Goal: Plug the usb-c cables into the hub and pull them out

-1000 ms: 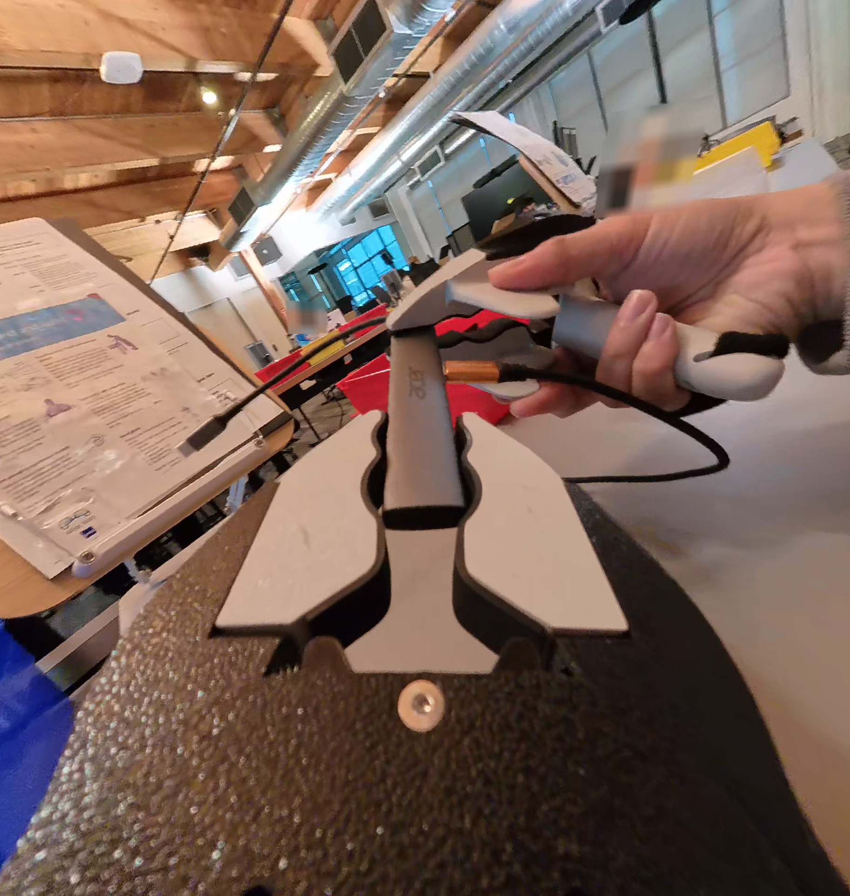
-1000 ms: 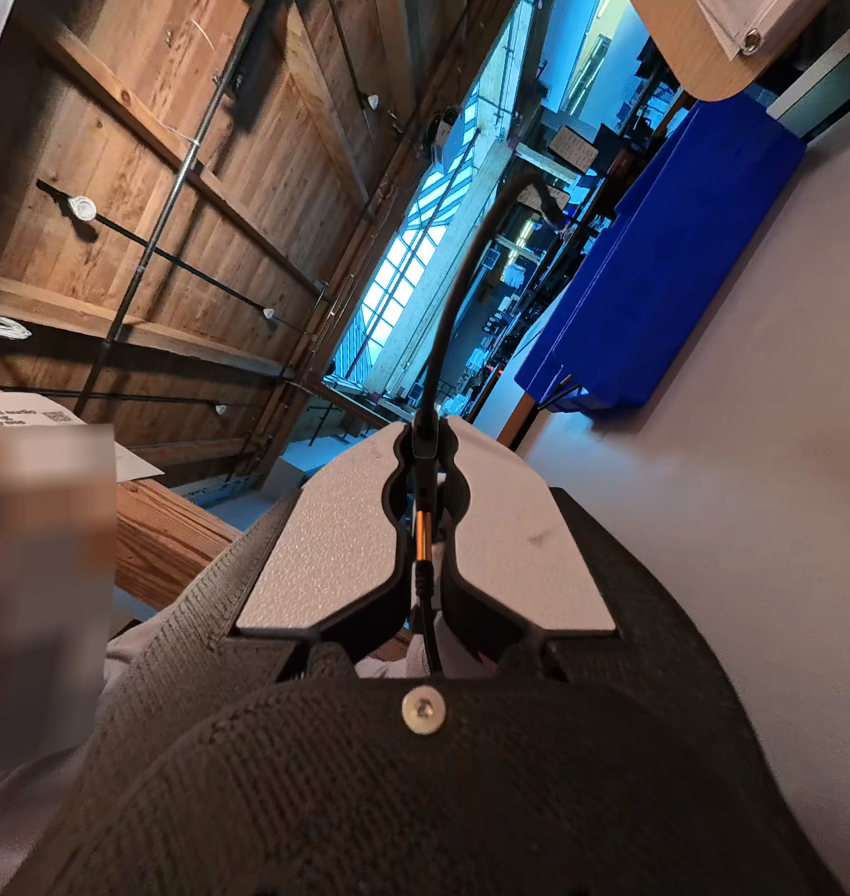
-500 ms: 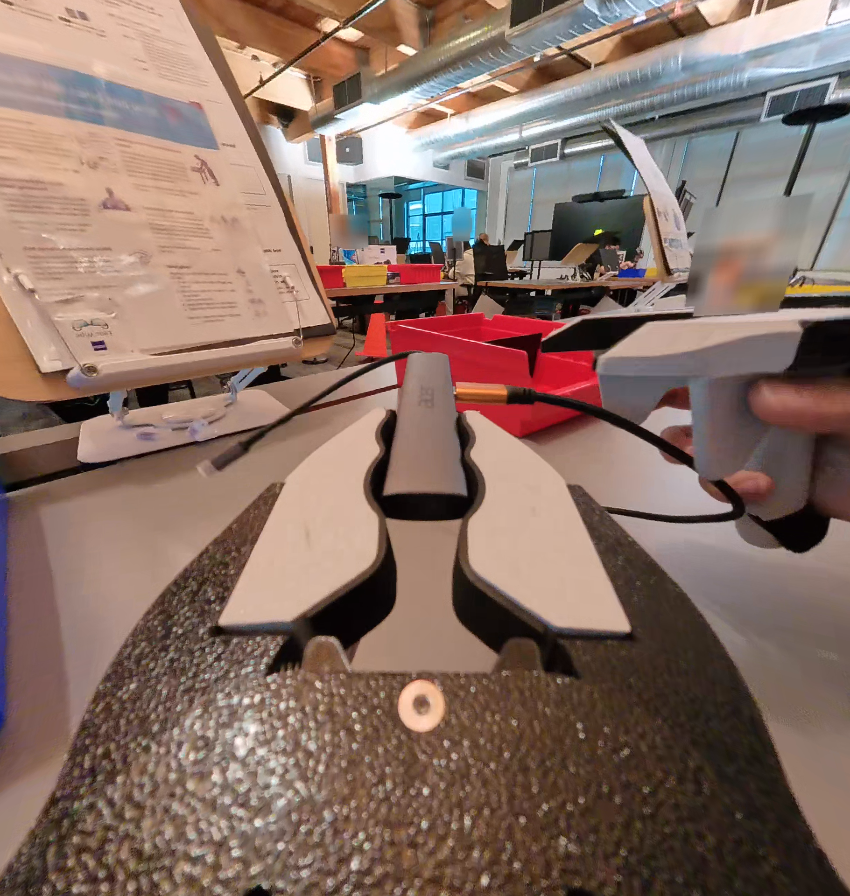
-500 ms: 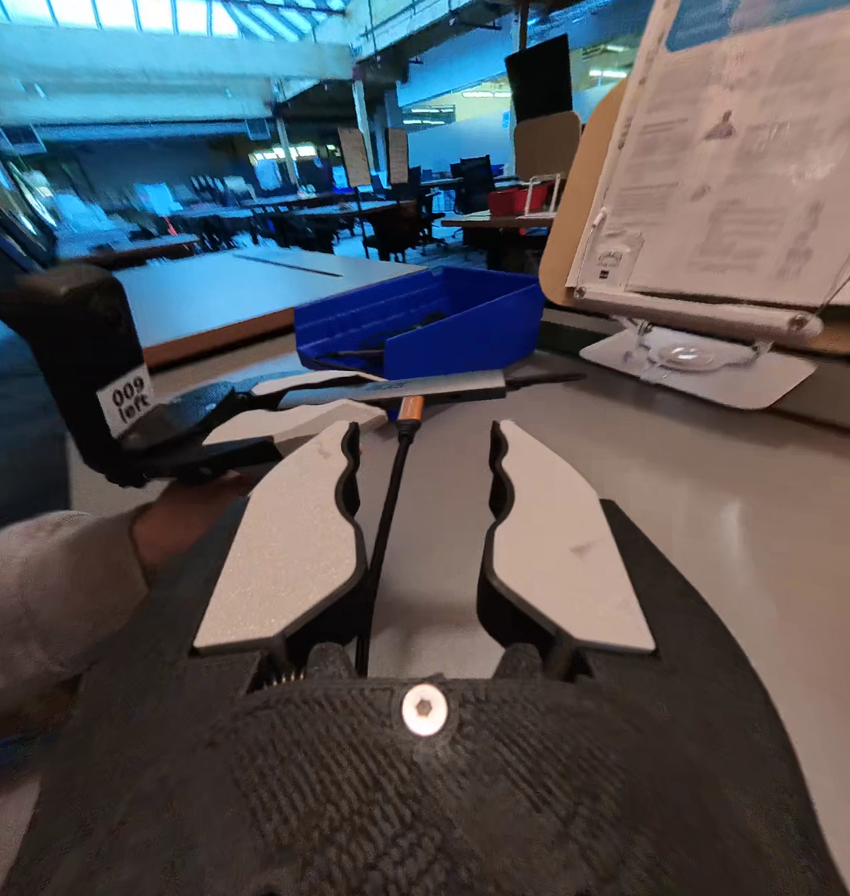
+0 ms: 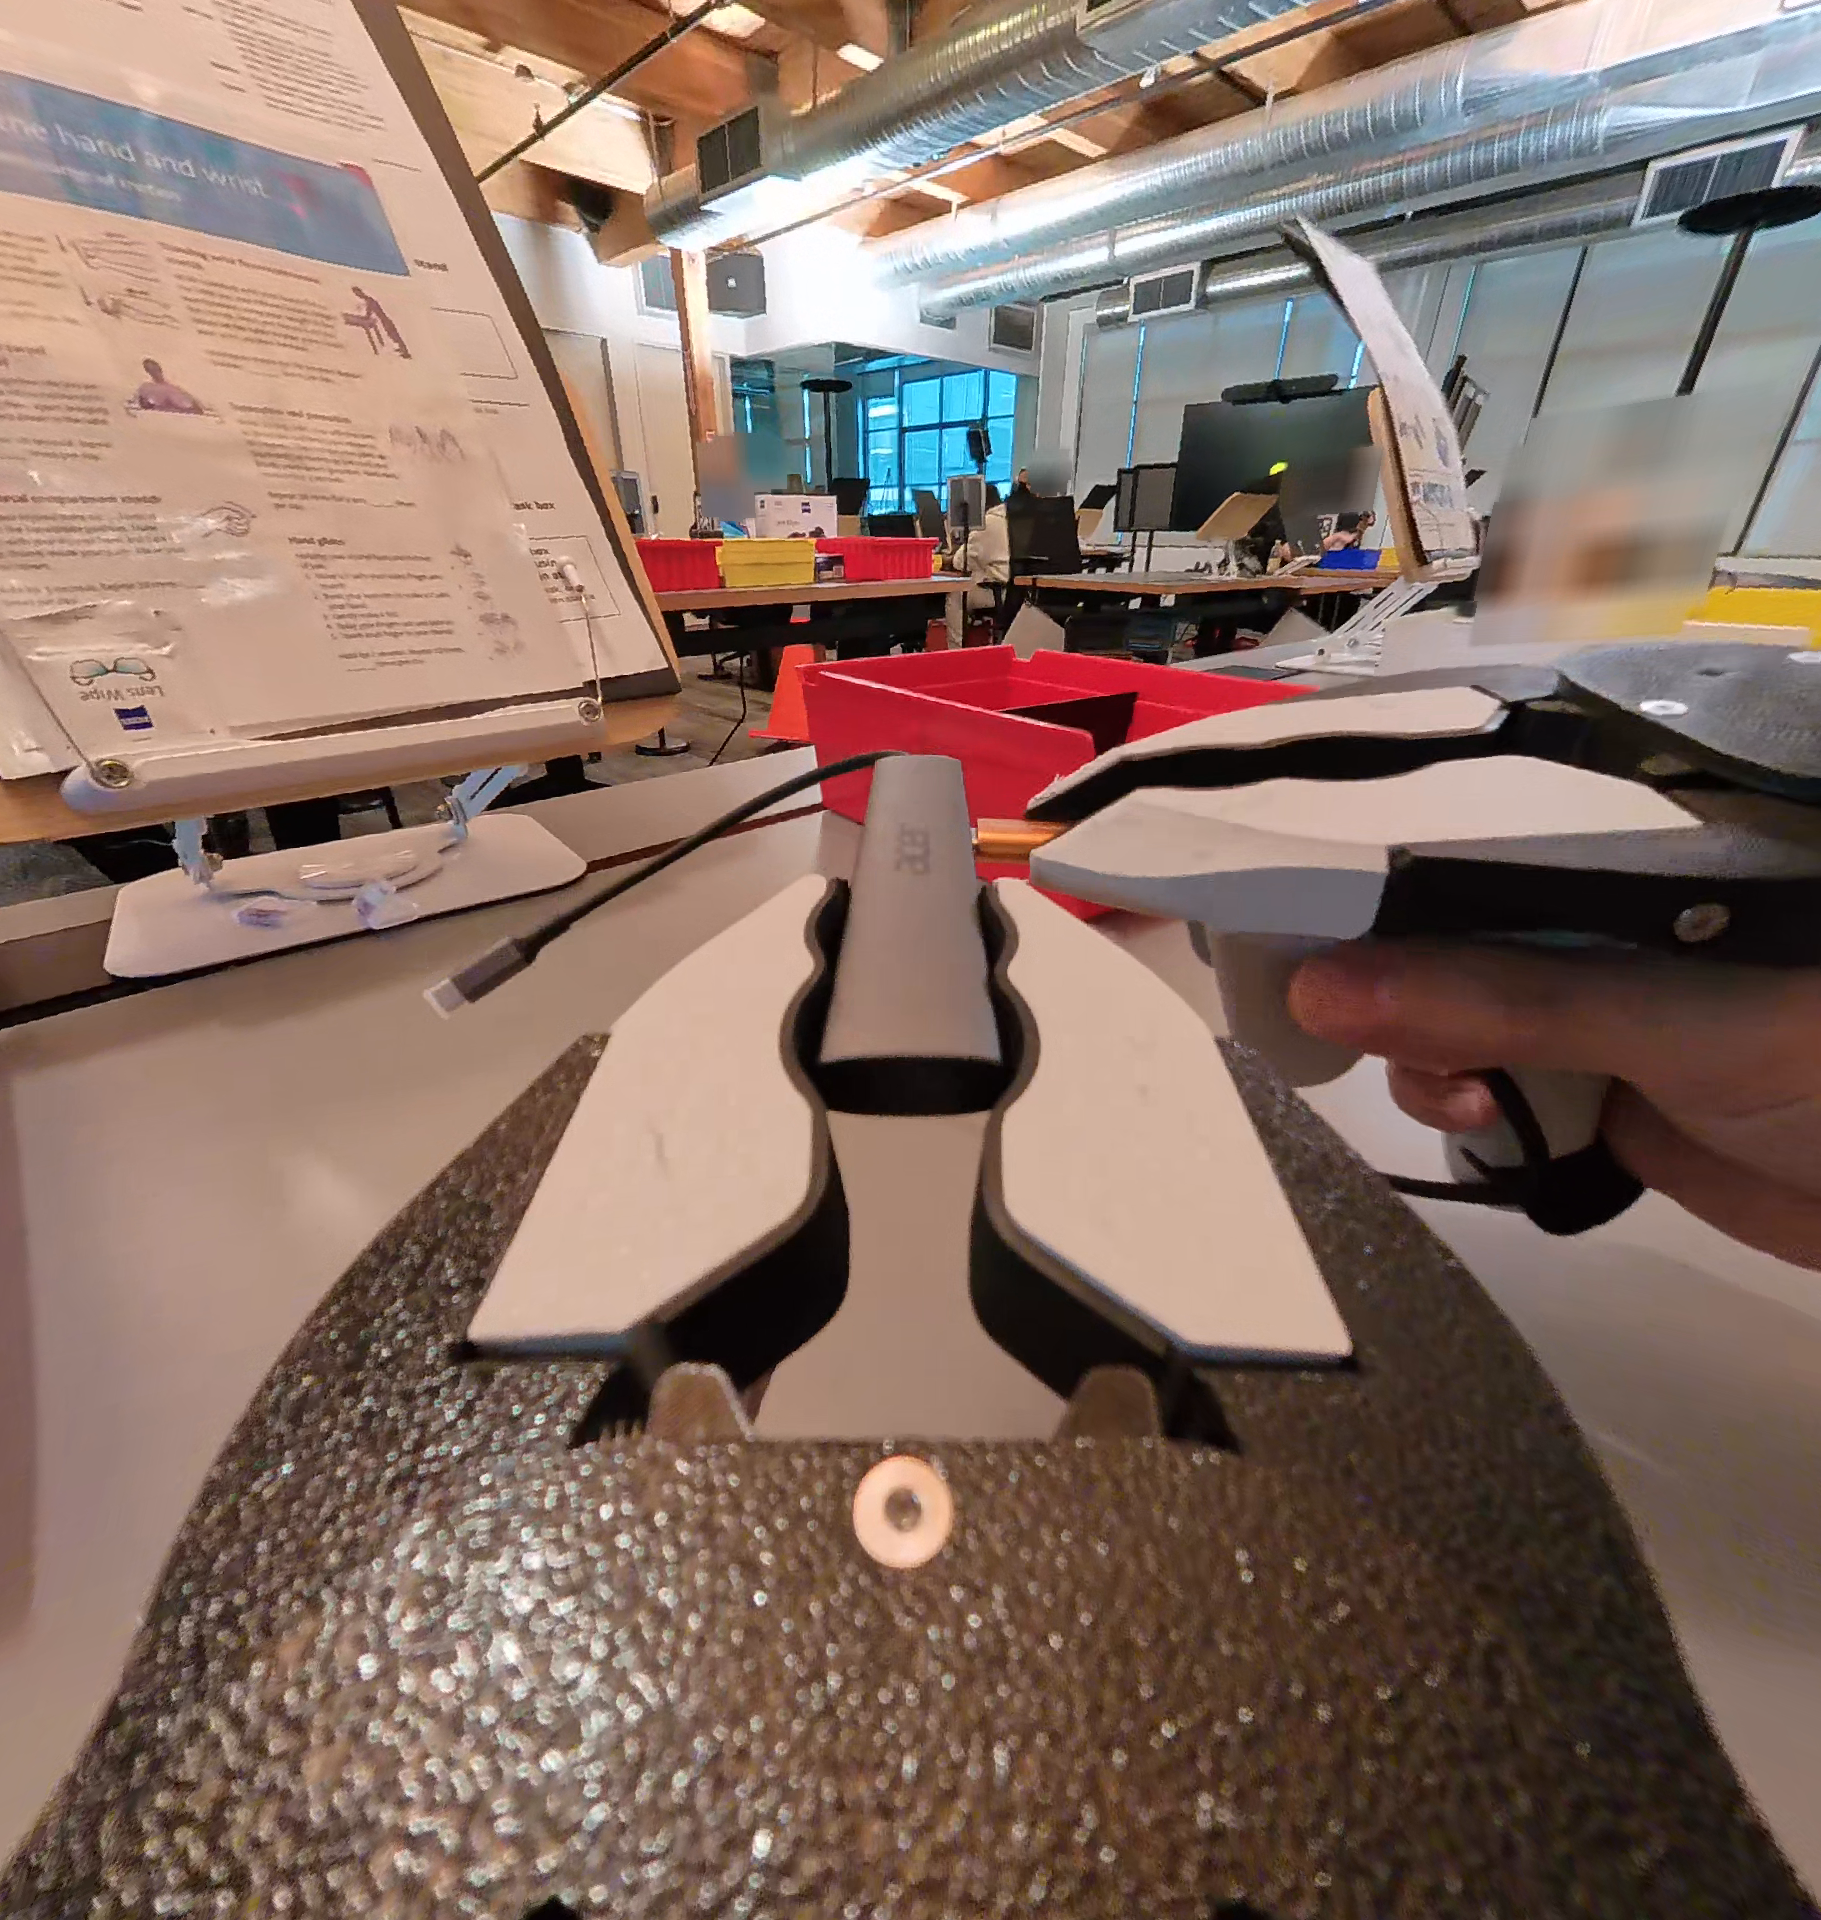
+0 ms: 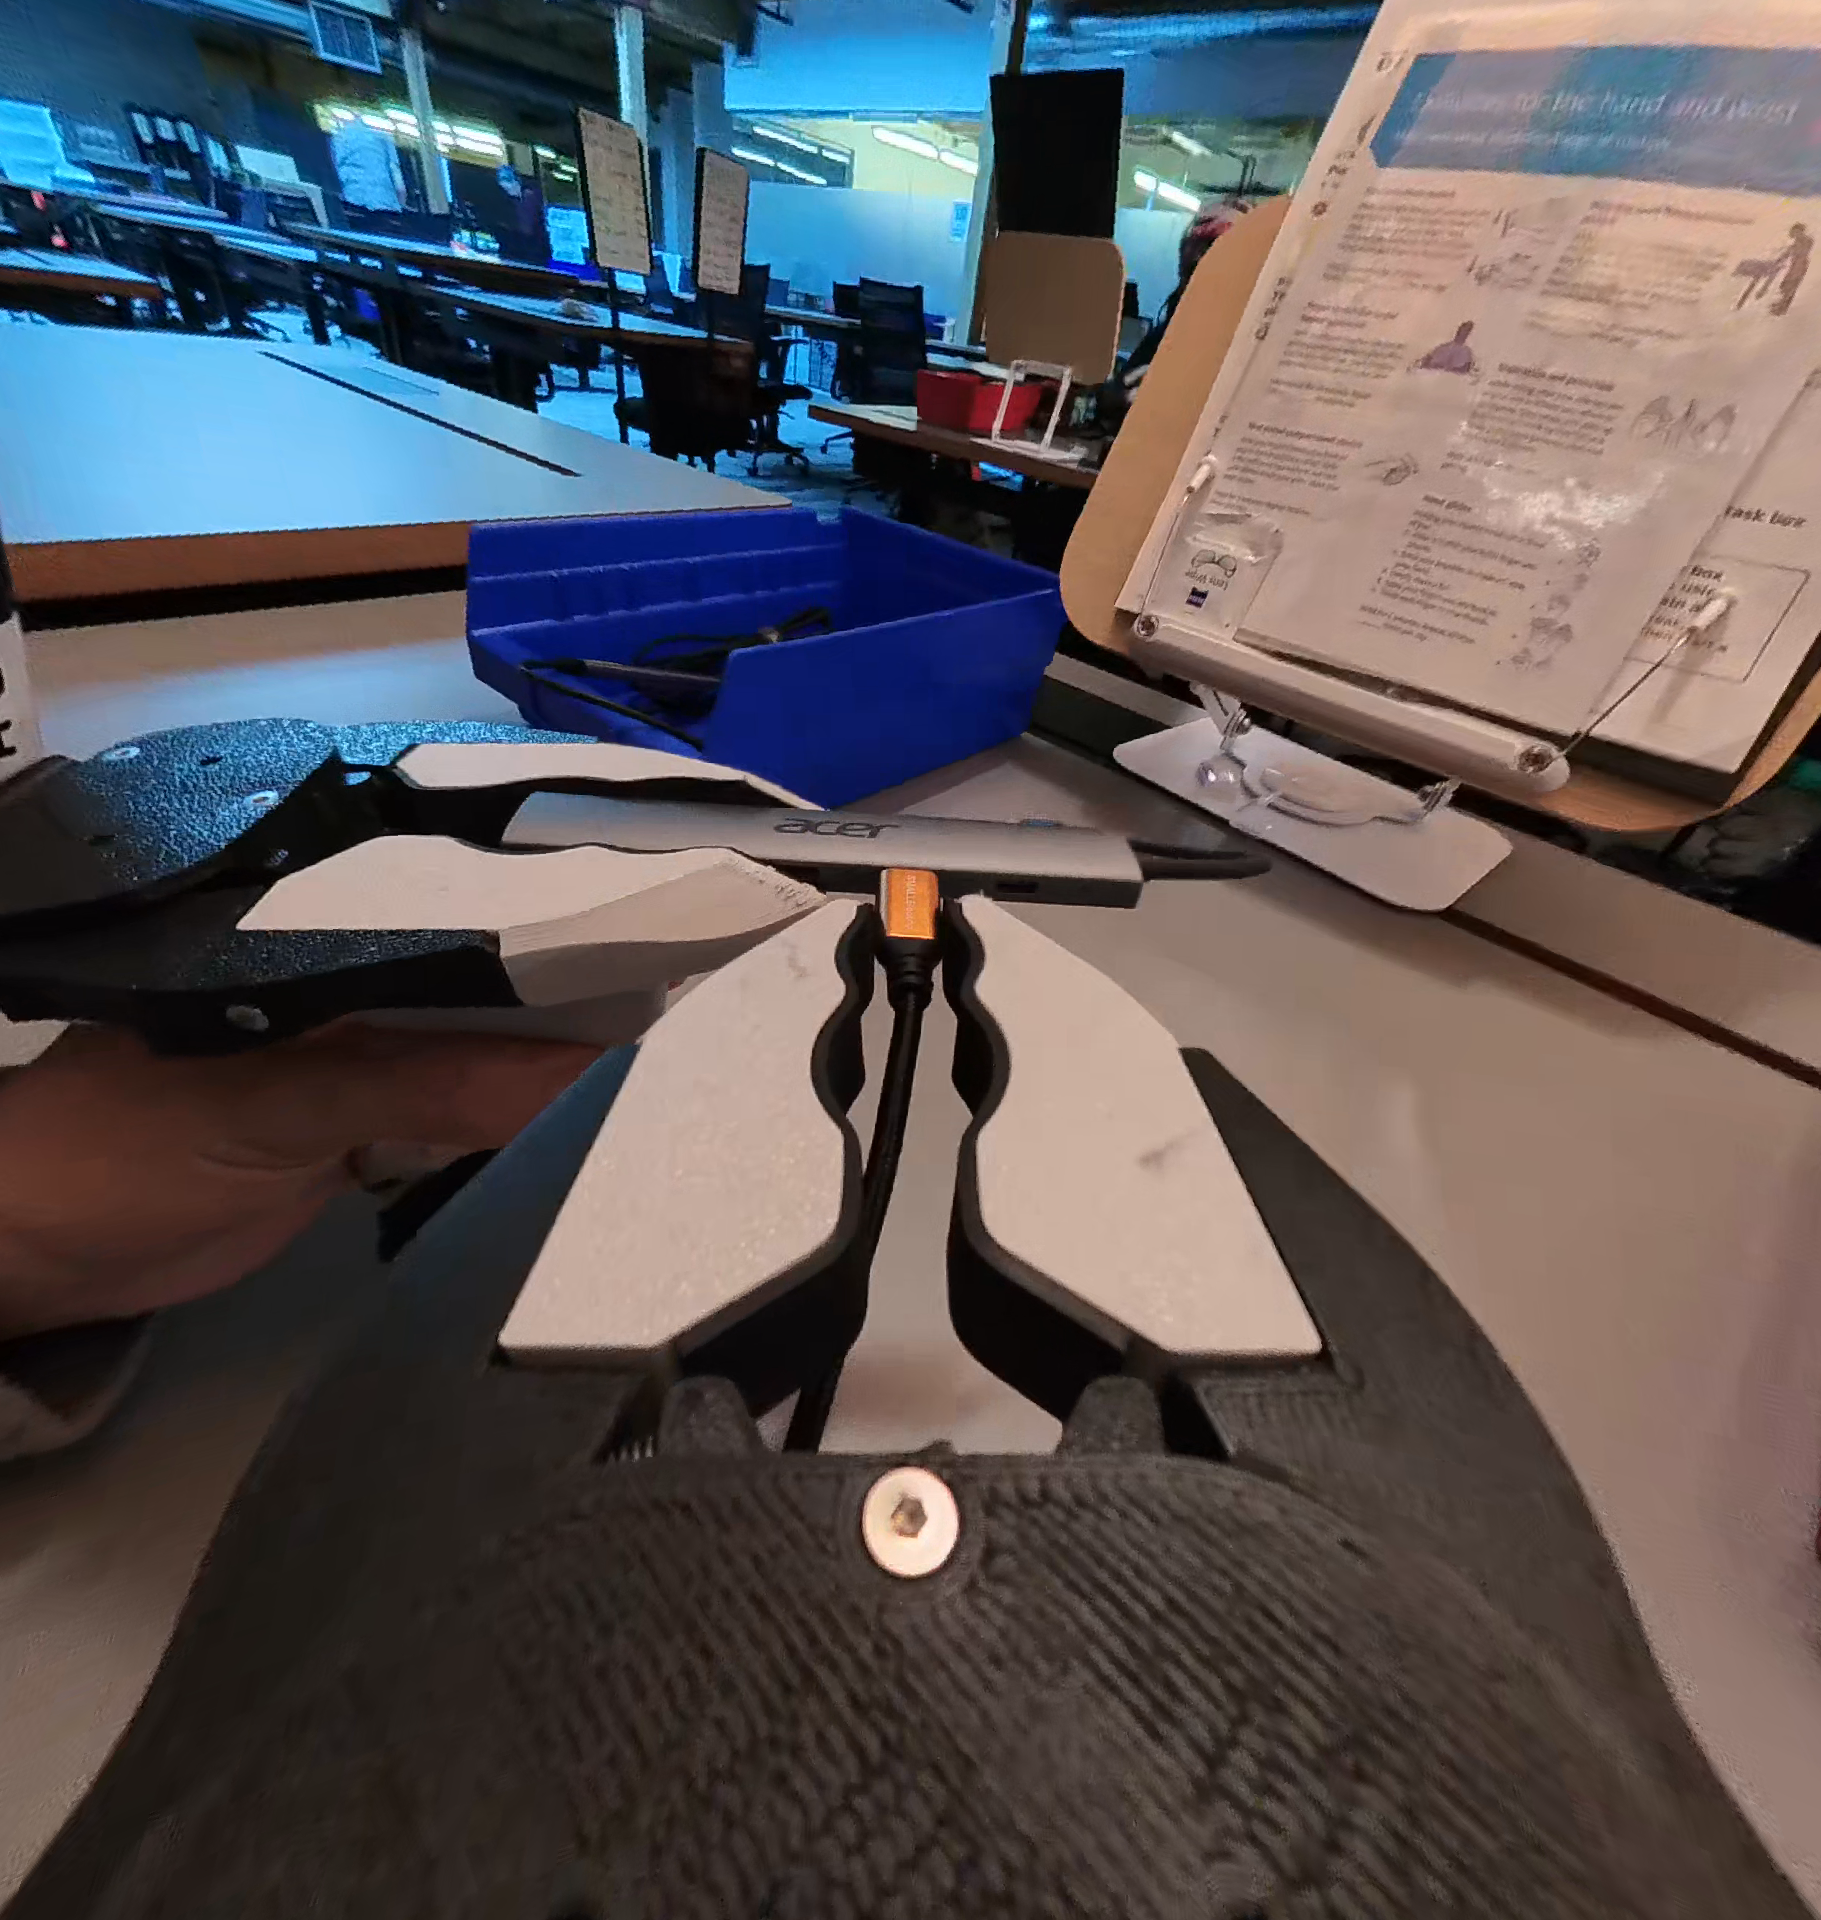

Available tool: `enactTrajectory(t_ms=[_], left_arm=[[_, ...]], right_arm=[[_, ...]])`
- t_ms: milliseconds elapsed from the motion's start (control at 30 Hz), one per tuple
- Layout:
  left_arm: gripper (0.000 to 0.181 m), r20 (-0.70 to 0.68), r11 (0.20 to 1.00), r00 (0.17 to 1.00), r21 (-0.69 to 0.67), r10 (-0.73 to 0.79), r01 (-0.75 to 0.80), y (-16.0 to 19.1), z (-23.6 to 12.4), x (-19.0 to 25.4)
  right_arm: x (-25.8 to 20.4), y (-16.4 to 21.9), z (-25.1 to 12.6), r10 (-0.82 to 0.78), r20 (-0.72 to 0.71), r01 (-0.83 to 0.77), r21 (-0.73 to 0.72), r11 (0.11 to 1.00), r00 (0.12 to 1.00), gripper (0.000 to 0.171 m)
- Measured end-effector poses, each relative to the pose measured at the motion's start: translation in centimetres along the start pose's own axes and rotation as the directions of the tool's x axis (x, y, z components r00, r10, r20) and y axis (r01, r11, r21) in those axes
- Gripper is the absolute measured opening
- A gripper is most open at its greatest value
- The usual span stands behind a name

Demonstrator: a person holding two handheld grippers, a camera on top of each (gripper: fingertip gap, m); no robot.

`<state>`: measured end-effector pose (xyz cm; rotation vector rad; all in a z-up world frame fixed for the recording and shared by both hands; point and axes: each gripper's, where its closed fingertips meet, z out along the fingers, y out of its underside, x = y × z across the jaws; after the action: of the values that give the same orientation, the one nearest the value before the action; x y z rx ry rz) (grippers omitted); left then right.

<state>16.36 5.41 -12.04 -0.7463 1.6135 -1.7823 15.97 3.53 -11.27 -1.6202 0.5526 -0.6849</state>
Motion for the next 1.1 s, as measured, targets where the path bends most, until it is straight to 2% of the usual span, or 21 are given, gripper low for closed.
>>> enactTrajectory(t_ms=[100, 267, 400, 467, 533, 567, 633, 700, 800, 867, 967, 1100], left_arm=[[0.024, 0.035, 1.0, 0.999, -0.024, 0.013, -0.012, 0.3, 0.0, -0.2], [0.024, 0.009, 0.997, 0.998, -0.045, 0.062, -0.062, 0.6, 0.2, 0.6], [0.024, -0.026, 0.998, 0.999, -0.05, 0.038, -0.039, 0.1, 0.7, 2.3], [0.024, 0.159, 0.999, 0.987, -0.045, 0.024, -0.017, -0.1, 0.0, -1.8], [0.024, 0.147, 0.992, 0.981, 0.0, -0.124, 0.125, -0.7, -1.1, -5.3], [0.024, 0.144, 0.993, 0.982, 0.042, -0.119, 0.114, -1.6, -1.6, -5.7], [0.024, 0.047, 0.997, 0.997, 0.048, -0.061, 0.059, -2.4, -1.1, -3.1], [0.024, -0.064, 0.999, 0.998, 0.053, -0.006, 0.009, -2.5, -0.3, 0.1], [0.024, -0.165, 1.0, 0.986, 0.021, 0.009, -0.005, -1.3, 0.5, 3.0], [0.024, -0.185, 1.0, 0.983, -0.006, 0.007, -0.008, -0.5, 0.8, 3.6], [0.024, -0.197, 1.0, 0.98, -0.011, -0.008, 0.006, -0.3, 0.8, 3.7], [0.024, -0.183, 1.0, 0.983, -0.007, -0.011, 0.01, -0.3, 0.7, 3.1]], right_arm=[[0.1, 0.4, 0.2, 0.025, 0.003, -0.025, -0.046, 0.999, 1.0, 0.013], [0.3, 0.9, -0.8, 0.015, 0.021, -0.012, -0.124, 0.992, 1.0, 0.013], [0.9, 0.8, -2.6, -0.015, 0.06, 0.025, -0.165, 0.986, 0.998, 0.013], [1.2, 1.1, -4.8, -0.047, 0.088, 0.066, -0.225, 0.972, 0.995, 0.013], [2.8, -0.2, -7.6, -0.006, 0.018, 0.009, -0.164, 0.986, 1.0, 0.012], [3.6, -0.8, -8.8, 0.046, -0.001, -0.046, -0.14, 0.989, 0.999, 0.012], [5.6, -2.7, -10.2, 0.09, -0.023, -0.092, -0.061, 0.994, 0.996, 0.012], [7.6, -6.1, -10.8, 0.044, -0.013, -0.044, 0.052, 0.998, 0.999, 0.012], [12.0, -10.7, -11.2, -0.075, -0.084, 0.083, 0.1, 0.992, 0.994, 0.012], [15.0, -13.2, -11.1, -0.092, -0.095, 0.102, 0.106, 0.989, 0.991, 0.012], [18.8, -16.8, -10.7, -0.06, -0.033, 0.066, 0.234, 0.97, 0.998, 0.012], [25.8, -18.1, -10.7, 0.002, -0.072, 0.031, 0.447, 0.894, 0.997, 0.012]])
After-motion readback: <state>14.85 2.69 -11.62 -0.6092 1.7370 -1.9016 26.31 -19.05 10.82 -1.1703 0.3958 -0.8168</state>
